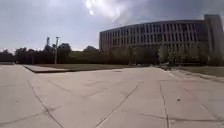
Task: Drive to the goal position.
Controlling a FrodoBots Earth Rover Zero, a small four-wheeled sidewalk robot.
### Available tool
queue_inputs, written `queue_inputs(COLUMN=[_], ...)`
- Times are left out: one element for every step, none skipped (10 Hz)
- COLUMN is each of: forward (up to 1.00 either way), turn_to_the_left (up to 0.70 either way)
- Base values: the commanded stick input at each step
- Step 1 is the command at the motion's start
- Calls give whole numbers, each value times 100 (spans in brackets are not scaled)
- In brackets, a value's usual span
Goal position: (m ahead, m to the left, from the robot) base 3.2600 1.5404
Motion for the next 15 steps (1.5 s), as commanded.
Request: queue_inputs(forward=[70, 70, 70, 70, 70, 70, 70, 70, 70, 70, 70, 70, 70, 70, 70], turn_to_the_left=[-1, -1, -1, -1, -1, -1, -1, -1, -1, -1, -1, -1, -1, -1, -1])
